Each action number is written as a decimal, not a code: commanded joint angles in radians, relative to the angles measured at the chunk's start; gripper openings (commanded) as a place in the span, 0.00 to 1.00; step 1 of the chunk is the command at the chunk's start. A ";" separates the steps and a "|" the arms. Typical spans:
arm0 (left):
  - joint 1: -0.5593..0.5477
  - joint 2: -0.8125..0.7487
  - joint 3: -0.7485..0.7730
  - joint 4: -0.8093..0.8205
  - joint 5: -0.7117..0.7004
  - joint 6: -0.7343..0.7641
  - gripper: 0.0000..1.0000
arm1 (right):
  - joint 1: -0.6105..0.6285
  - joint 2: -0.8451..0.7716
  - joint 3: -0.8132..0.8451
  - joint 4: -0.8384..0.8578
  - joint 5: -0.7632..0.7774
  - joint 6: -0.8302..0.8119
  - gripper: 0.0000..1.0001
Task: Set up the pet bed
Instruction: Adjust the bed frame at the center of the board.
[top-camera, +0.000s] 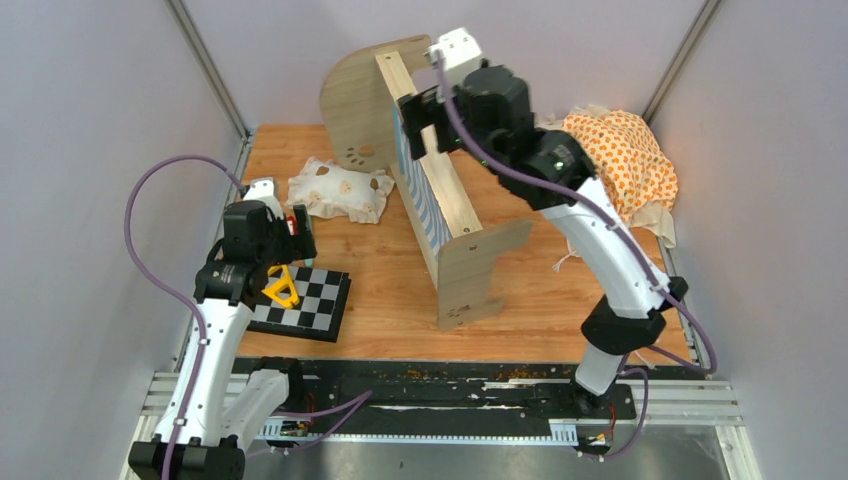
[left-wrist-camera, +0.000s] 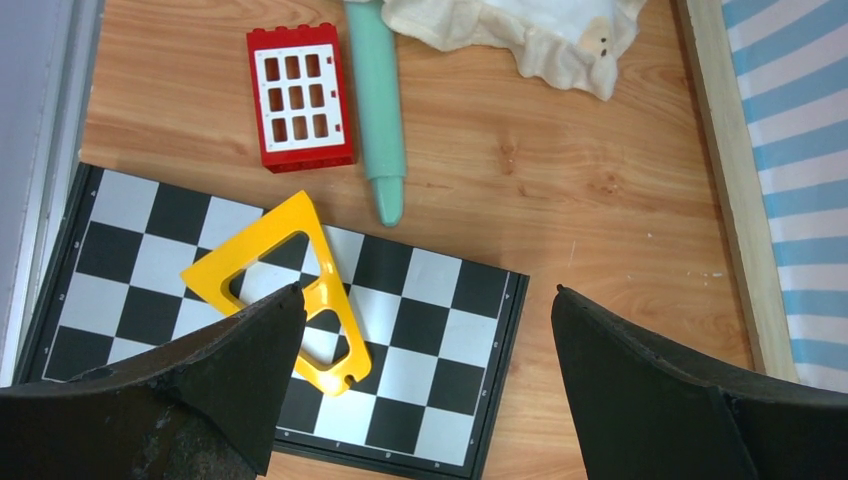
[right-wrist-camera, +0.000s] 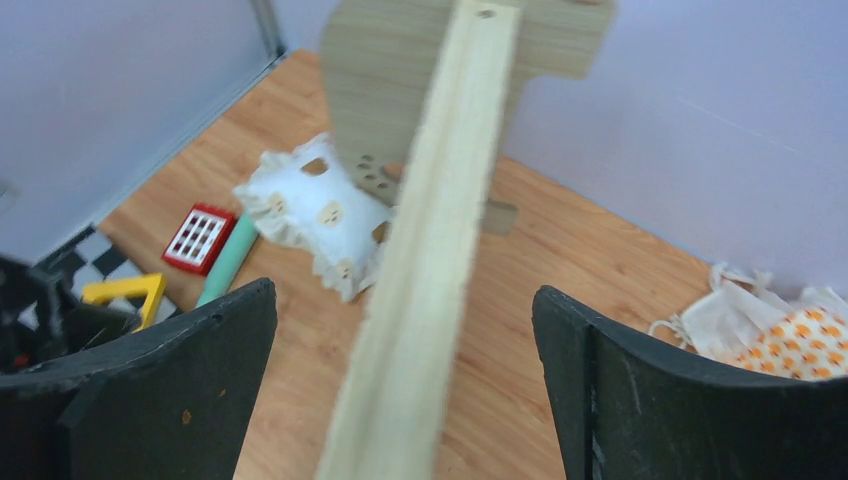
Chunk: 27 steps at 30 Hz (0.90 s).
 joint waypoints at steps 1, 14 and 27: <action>-0.002 0.009 0.000 0.027 0.028 0.020 1.00 | 0.114 0.098 0.083 -0.115 0.107 -0.107 1.00; -0.002 0.011 -0.002 0.030 0.039 0.021 1.00 | 0.140 0.133 0.014 -0.097 0.210 -0.092 1.00; -0.003 0.020 -0.003 0.033 0.054 0.021 1.00 | 0.062 0.156 0.039 -0.185 0.084 0.049 0.93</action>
